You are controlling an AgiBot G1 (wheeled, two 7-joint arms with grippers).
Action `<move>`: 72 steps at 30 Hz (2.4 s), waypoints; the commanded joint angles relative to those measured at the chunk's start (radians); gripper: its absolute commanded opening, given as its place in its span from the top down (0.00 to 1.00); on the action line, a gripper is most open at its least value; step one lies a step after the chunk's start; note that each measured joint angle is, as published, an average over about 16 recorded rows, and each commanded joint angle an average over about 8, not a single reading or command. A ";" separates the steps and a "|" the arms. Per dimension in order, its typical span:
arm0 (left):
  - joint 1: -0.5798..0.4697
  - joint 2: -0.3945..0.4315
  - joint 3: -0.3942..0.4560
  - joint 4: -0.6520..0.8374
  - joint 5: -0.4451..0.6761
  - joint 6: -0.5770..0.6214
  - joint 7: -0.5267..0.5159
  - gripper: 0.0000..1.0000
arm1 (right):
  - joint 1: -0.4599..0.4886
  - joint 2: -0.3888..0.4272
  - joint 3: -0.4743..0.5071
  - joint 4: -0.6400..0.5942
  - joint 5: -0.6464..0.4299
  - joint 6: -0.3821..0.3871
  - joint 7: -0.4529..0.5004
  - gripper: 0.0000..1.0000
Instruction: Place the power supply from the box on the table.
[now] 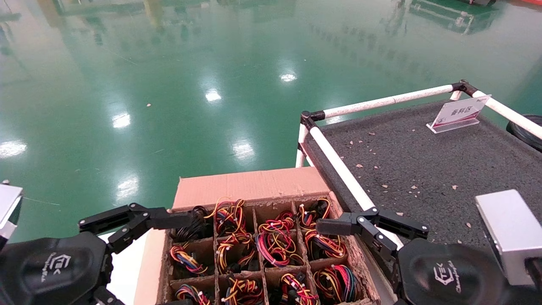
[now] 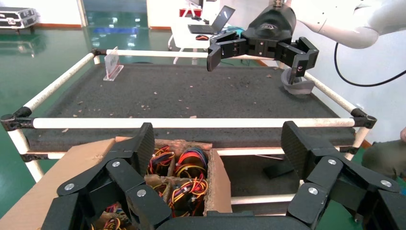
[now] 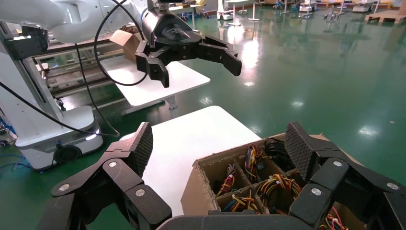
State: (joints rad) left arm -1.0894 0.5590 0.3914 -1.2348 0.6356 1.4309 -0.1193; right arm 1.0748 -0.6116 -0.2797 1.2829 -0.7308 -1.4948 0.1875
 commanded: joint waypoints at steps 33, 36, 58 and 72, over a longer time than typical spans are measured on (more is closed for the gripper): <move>0.000 0.000 0.000 0.000 0.000 0.000 0.000 1.00 | 0.000 0.000 0.000 0.000 0.000 0.000 0.000 0.00; 0.000 0.000 0.000 0.000 0.000 0.000 0.000 1.00 | 0.000 0.000 0.000 0.000 0.000 0.000 0.000 0.00; 0.000 0.000 0.000 0.000 0.000 0.000 0.000 0.00 | -0.056 0.023 -0.085 0.039 -0.264 0.217 0.083 0.00; 0.000 0.000 0.000 0.000 0.000 0.000 0.000 0.00 | -0.056 -0.020 -0.161 0.066 -0.408 0.279 0.148 1.00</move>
State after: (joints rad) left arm -1.0894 0.5590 0.3915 -1.2348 0.6356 1.4309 -0.1193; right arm 1.0201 -0.6327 -0.4402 1.3480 -1.1418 -1.2124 0.3368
